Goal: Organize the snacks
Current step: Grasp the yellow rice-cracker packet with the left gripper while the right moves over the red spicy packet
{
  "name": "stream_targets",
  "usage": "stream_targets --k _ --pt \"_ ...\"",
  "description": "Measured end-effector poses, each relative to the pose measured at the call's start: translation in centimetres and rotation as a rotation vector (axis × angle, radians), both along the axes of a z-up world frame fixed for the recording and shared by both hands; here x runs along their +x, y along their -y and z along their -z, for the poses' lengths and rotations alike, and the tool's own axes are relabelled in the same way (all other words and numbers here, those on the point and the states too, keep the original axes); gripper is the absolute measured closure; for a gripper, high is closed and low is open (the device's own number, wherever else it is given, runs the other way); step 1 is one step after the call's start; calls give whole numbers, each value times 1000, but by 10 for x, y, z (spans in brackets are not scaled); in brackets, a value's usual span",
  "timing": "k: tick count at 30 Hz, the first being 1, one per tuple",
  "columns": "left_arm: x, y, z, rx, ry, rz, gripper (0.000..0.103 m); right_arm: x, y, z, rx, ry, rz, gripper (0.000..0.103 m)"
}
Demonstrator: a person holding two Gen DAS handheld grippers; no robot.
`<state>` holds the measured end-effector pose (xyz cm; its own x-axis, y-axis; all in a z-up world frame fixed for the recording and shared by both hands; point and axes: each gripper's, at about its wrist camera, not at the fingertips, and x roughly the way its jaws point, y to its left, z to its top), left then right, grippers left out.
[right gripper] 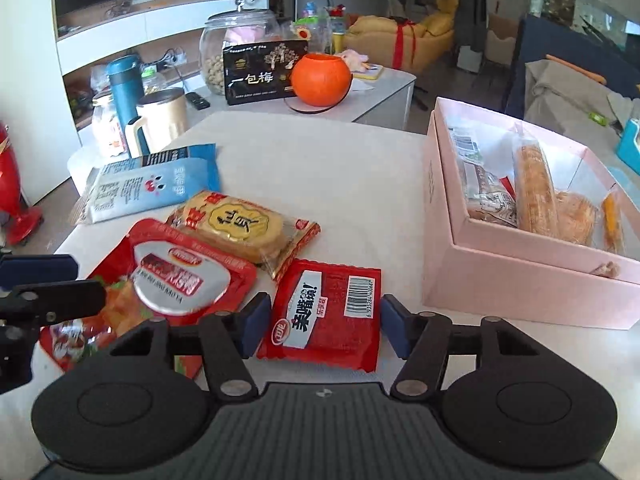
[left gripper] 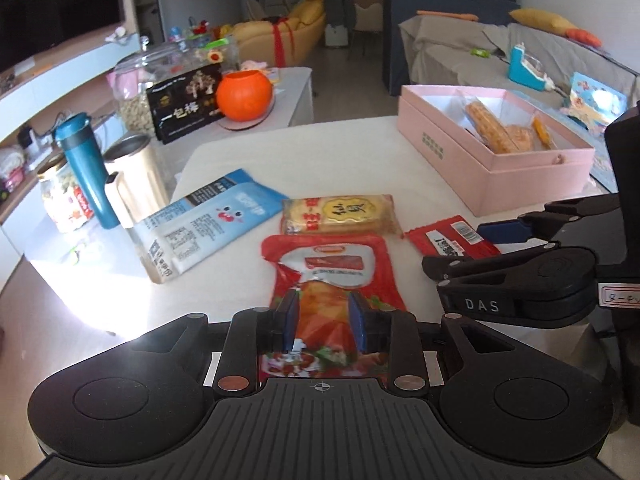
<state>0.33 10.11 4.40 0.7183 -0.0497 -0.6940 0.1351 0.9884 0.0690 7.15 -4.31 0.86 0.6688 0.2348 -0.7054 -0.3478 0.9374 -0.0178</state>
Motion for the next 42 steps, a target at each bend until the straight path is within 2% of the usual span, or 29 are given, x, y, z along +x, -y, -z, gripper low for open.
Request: stream_targets --k 10,12,15,17,18,20,23,26,28,30,32,36,38,40,42 --pt "8 22 11 29 -8 48 71 -34 71 -4 -22 8 35 45" --pt "9 22 12 46 -5 49 71 -35 79 -3 -10 9 40 42" --pt "12 21 15 111 7 48 69 -38 91 1 41 4 61 35" --pt "15 17 19 187 21 38 69 -39 91 3 40 16 73 31" --pt "17 13 20 210 25 31 65 -41 91 4 39 23 77 29" --pt "25 1 20 212 18 -4 60 -44 92 7 42 36 84 28" --pt "34 -18 10 130 31 -45 63 -46 94 7 56 41 88 26" --pt "45 -30 -8 -86 37 -52 63 -47 95 9 64 43 91 26" --pt "63 -37 -11 -265 -20 -83 63 -47 96 9 64 45 92 25" --pt "87 -45 -4 -387 -103 -147 63 -47 94 8 63 45 94 25" --pt "107 -46 4 -404 -126 -196 66 -48 95 8 67 47 97 25" --pt "147 -39 9 -405 -113 -272 64 -49 97 8 84 44 99 24" --pt "164 -25 11 -354 -132 -251 64 -48 97 8 82 45 97 23" --pt "175 -8 14 -293 -125 -207 55 -49 96 8 78 44 93 22" --pt "178 10 18 -212 -127 -164 53 -48 96 8 80 41 86 19"
